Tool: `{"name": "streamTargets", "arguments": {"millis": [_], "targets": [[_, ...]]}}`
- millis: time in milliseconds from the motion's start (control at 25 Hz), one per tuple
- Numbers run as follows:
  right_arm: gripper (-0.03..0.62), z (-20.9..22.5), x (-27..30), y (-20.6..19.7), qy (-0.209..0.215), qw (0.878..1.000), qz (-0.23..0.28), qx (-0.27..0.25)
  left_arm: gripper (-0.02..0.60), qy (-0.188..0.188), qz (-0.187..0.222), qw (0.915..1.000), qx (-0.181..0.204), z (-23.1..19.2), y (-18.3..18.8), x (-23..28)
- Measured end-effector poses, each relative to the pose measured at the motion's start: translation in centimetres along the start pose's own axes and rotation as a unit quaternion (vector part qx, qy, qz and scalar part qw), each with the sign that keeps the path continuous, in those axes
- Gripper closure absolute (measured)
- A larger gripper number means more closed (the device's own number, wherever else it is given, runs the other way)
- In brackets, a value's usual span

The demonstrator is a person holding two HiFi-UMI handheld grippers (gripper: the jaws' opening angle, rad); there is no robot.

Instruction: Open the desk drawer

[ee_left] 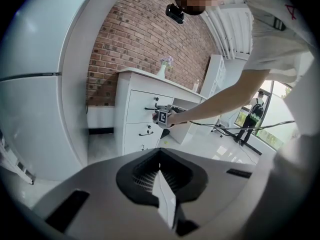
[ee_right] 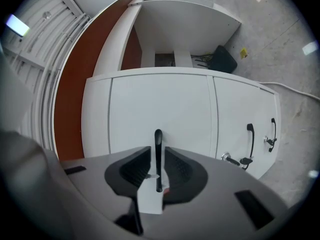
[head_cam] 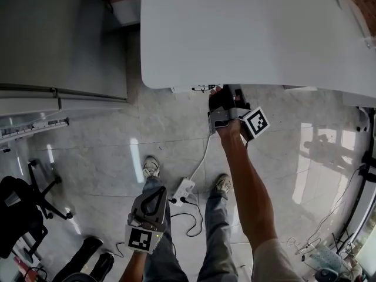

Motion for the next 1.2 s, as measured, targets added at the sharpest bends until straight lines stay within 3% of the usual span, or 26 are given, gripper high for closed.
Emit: {"name": "streamTargets", "arguments": {"millis": [80,680,1200], "targets": [[0.559,-0.3,0.2,0.1,-0.002,1.0,0.003,-0.003,0.569,0.002,0.0,1.0,-0.001,-0.2,0.1,-0.1],[0.563,-0.6,-0.1,-0.4,-0.009,1.0,-0.001,-0.005,0.569,-0.003,0.006,1.0,0.002,0.3,0.3,-0.2],[0.563,-1.4,-7.5,-2.2,-0.01,1.0,-0.002,0.006,0.569,-0.019,0.014,0.9996,0.014,1.9,0.6,0.0]]}}
Point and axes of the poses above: the fingertips, and each gripper's own axes: x forward along the fingers, z to its right, y out of its top, the point moved 8 cm from there along -x, backward along the fingers, and after that the axes turned 7 degrees about y, right-handed, at the moved point
